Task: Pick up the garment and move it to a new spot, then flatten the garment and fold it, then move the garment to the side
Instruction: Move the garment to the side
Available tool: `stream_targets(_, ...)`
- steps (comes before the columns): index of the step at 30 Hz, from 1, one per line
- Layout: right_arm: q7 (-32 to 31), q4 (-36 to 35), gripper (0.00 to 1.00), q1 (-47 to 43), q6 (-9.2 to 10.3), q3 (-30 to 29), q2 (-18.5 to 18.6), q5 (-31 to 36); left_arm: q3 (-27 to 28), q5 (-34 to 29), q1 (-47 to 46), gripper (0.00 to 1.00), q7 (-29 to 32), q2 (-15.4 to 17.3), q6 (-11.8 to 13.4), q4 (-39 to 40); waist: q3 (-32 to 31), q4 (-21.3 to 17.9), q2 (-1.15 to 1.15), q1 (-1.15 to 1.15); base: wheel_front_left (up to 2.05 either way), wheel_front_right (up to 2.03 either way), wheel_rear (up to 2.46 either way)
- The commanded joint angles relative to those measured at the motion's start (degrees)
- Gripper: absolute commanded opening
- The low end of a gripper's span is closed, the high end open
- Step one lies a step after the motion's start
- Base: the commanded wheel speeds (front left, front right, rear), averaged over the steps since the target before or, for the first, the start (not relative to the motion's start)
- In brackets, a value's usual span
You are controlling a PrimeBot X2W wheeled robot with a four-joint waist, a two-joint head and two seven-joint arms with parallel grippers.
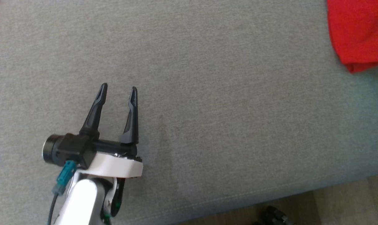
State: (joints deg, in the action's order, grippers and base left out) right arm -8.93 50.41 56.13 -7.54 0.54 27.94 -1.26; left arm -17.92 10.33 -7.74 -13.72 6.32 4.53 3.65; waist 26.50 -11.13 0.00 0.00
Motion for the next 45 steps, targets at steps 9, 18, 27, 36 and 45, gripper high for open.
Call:
stream_targets(9, 2.2, 1.1, 0.51, 1.8, 0.05, -4.3, 2.1, 7.5, 1.1, 0.7, -2.0, 1.0, -0.8, -0.5, 0.3, 1.1, -0.3, 1.3, 0.0, 0.0, 0.0, 0.0, 0.0)
stream_targets(18, 5.2, 1.8, 1.0, 1.4, 0.05, -7.9, -1.4, 12.9, 1.0, 1.2, -2.1, 1.0, -1.1, -0.7, 0.3, 0.0, -1.7, 1.8, 0.0, 0.0, 0.0, 0.0, 0.0)
stream_targets(27, 10.0, 3.8, 1.0, 1.2, 0.05, -5.1, -5.3, 11.0, 1.8, 2.3, -2.0, 1.0, -1.2, -1.0, 0.7, -1.6, -5.2, 2.6, 0.0, 0.0, 0.0, 0.0, 0.0)
stream_targets(36, 15.6, 2.9, 1.0, -2.4, 0.05, 0.9, -10.1, 5.6, 3.9, 4.5, -1.6, 1.0, -1.3, -2.0, 1.0, -5.1, -12.2, 4.2, 0.0, 0.0, 0.0, 0.0, 0.0)
stream_targets(45, 20.5, -4.5, 1.0, -13.5, 0.05, 6.7, -16.6, -2.1, 6.9, 5.7, 2.3, 1.0, -1.3, -3.0, 1.7, -9.3, -21.8, 6.3, 0.0, 0.0, 0.0, 0.0, 0.0)
